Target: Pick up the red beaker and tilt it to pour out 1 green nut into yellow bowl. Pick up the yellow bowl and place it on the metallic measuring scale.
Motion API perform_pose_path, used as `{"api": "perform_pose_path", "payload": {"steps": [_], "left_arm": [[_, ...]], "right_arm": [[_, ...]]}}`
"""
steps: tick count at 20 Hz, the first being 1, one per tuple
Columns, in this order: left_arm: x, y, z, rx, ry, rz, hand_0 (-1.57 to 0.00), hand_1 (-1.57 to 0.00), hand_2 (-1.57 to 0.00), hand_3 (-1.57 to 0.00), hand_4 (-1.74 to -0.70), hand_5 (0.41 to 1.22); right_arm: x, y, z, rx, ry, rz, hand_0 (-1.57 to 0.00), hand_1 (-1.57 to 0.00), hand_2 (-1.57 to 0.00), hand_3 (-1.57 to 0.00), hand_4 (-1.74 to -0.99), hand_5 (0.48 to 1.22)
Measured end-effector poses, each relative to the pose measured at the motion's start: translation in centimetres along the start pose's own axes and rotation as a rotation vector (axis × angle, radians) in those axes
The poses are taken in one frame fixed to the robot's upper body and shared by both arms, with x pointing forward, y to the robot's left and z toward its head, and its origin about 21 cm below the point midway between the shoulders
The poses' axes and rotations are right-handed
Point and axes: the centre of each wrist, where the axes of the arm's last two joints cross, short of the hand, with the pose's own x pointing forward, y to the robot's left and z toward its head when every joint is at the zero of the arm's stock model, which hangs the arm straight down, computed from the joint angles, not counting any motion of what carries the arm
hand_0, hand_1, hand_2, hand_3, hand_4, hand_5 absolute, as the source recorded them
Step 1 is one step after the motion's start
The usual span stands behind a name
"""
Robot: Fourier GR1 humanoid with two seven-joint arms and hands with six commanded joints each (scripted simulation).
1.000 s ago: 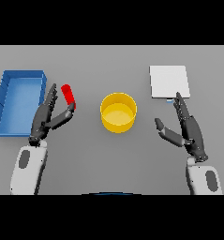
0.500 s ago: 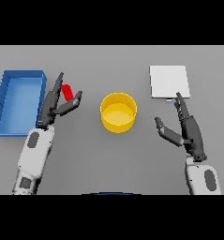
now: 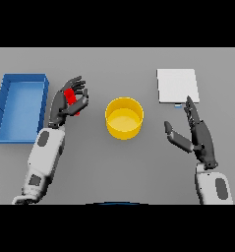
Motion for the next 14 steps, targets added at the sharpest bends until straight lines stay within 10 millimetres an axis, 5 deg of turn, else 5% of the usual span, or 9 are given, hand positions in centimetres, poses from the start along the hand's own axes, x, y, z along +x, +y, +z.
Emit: {"api": "perform_pose_path", "payload": {"steps": [3,5,14], "left_arm": [[-0.1,-0.2,-0.3,0.015,-0.004,0.024,-1.17,-1.16,-1.15,-1.08,-1.53,1.043],[-0.1,-0.2,-0.6,0.015,-0.031,0.009,-1.31,-1.3,-1.3,-1.15,-1.6,1.107],[1.5,-0.3,-0.6,-0.013,-0.093,-0.033,-1.54,-1.54,-1.54,-1.5,-1.5,1.206]], "right_arm": [[0.1,0.1,0.0,-0.001,-0.004,-0.003,0.0,0.0,0.0,0.0,-1.291,0.649],[-0.3,-0.2,0.3,-0.006,0.008,-0.002,0.0,0.0,0.0,0.0,-1.29,0.651],[-0.2,0.1,0.2,0.001,-0.011,-0.004,0.0,0.0,0.0,0.0,-1.292,0.656]]}}
